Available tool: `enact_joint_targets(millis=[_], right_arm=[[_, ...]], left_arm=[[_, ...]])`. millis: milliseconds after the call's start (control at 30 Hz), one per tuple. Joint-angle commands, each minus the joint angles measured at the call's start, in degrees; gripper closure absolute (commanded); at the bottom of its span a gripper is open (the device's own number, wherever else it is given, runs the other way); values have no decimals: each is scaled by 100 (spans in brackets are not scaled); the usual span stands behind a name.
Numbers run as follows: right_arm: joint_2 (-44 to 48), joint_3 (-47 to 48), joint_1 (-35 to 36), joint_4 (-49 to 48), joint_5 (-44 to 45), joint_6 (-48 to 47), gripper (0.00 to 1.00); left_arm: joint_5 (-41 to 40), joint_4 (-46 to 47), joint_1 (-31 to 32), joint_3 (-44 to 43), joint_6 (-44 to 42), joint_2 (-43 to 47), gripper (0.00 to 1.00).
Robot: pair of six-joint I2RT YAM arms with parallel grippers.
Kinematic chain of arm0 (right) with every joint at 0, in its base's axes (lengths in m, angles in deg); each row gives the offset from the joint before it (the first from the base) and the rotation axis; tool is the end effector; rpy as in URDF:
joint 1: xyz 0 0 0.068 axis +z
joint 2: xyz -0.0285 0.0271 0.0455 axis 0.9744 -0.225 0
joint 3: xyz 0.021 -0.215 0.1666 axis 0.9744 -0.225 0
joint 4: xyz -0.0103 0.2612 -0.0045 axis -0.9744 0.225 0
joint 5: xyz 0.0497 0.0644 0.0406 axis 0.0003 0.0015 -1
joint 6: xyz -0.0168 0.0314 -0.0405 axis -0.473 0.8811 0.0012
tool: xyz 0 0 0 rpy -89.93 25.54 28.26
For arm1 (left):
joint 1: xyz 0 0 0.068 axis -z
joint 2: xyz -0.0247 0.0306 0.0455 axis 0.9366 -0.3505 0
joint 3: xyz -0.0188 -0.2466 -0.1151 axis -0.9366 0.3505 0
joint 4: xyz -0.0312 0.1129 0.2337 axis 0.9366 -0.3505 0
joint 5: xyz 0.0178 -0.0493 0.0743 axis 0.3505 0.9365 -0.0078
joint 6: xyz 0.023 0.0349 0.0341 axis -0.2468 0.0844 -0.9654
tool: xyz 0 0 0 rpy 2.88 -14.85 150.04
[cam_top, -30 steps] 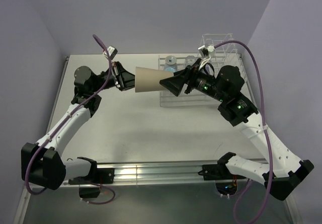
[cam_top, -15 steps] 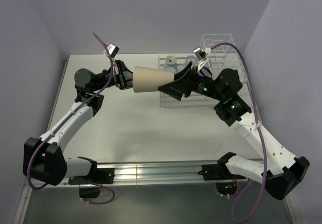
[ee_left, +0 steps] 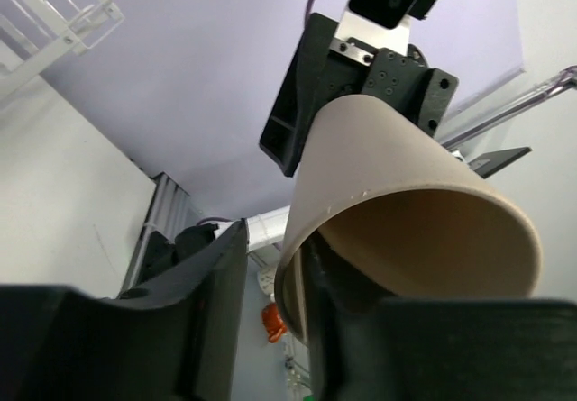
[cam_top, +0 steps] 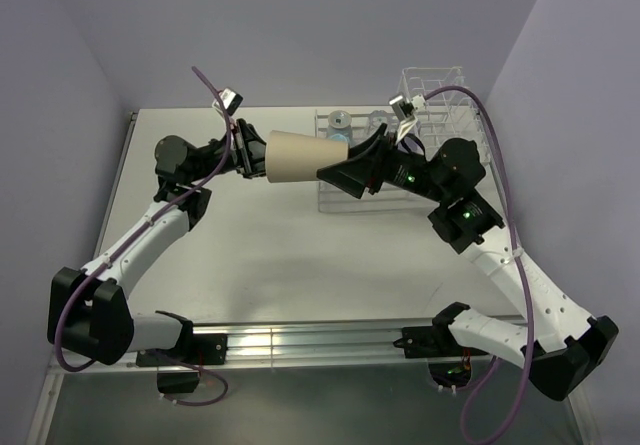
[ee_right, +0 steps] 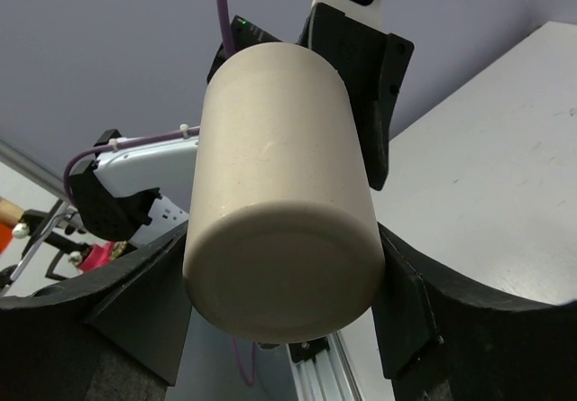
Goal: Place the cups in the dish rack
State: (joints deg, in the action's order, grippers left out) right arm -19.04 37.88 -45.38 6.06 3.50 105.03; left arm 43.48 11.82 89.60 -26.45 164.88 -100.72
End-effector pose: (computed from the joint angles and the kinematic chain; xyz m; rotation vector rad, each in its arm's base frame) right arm 0.1764 0.1340 0.4377 -0.5022 1.4839 1.4623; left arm 0.2563 -0.1264 0.3826 0.3097 1.6462 -2.0173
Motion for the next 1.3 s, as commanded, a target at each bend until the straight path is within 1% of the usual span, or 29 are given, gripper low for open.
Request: enact_joint_targets(millis=[0, 133, 233, 333, 600, 767, 800, 867, 933, 967, 1033, 1067, 1100, 1167, 1233, 1267], right_arm=[[254, 130, 11, 114, 275, -203, 90], [298, 245, 2, 509, 451, -388, 92], [333, 289, 2, 668, 521, -484, 93], [403, 298, -15, 835, 679, -590, 94], [473, 438, -164, 1424, 952, -836, 94], [438, 587, -314, 1881, 1242, -1012, 94], [412, 657, -340, 2091, 1312, -1091, 94], [368, 763, -393, 2346, 1619, -1188, 94], [254, 1009, -428, 2847, 1917, -1372, 95], [193, 1271, -437, 3057, 2406, -1434, 95], [-88, 1606, -446, 3777, 2910, -1662, 95], [-228, 2008, -446, 4032, 3495, -1724, 95], [-517, 2194, -446, 4522, 3806, -1820, 96], [-886, 2607, -446, 4842, 4691, -1917, 96], [-1195, 2871, -446, 5203, 5081, -2058, 96], [-1544, 3143, -454, 5334, 5257, -2102, 96]], left_arm=[[-189, -335, 36, -166, -470, 51, 58], [-277, -468, 36, -263, -559, 78, 52], [-365, -608, 36, -350, -637, 78, 52], [-479, -977, -34, -439, -848, 113, 51], [-585, -1285, -754, -632, -919, -9, 52], [-612, -1671, -1229, -790, -1103, -150, 54], [-673, -1777, -1308, -851, -1147, -151, 54], [-691, -2084, -1545, -913, -1296, -185, 54], [-691, -2234, -1747, -984, -1332, -221, 55], [-682, -2374, -1809, -992, -1367, -230, 55], [-743, -2603, -1915, -1010, -1472, -203, 56], [-787, -2752, -1933, -1054, -1656, -151, 56], [-840, -3162, -1942, -1098, -1770, -125, 56], [-989, -3604, -1942, -1212, -2112, -37, 56], [-1086, -3983, -1942, -1247, -2246, 42, 56], [-1095, -4088, -1942, -1273, -2351, 121, 56]])
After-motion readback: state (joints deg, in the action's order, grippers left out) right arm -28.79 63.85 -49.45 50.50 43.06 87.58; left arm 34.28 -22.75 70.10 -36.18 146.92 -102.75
